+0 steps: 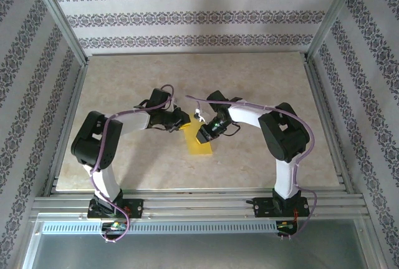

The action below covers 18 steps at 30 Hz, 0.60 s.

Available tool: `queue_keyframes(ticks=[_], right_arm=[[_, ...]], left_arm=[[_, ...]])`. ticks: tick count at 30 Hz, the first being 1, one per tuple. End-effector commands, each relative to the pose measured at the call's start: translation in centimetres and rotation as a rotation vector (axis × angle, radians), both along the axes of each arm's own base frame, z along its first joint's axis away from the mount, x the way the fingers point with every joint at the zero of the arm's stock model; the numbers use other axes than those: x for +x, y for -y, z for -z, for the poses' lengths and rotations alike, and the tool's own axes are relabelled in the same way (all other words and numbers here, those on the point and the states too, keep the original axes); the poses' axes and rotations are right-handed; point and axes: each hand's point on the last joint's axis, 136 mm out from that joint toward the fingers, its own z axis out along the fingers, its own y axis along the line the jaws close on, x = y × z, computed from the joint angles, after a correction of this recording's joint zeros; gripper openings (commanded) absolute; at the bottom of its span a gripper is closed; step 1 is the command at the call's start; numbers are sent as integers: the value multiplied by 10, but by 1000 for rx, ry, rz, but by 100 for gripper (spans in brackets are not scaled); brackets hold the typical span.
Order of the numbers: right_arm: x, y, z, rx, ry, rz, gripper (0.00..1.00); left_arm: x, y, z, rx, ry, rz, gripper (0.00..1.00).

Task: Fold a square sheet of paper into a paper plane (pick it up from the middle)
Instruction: Third fold the triangle at the center of the table.

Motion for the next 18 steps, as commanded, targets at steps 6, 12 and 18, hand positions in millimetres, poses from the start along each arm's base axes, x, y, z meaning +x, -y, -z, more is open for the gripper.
queue_keyframes(ticks=[6, 12, 18], right_arm=[[10, 2, -25, 61, 45, 141, 26], [13, 5, -31, 103, -69, 426, 27], [1, 0, -18, 117, -183, 524, 26]], left_arm=[[3, -3, 26, 84, -51, -25, 10], [0, -7, 30, 114, -50, -28, 9], [0, -7, 35, 107, -58, -32, 9]])
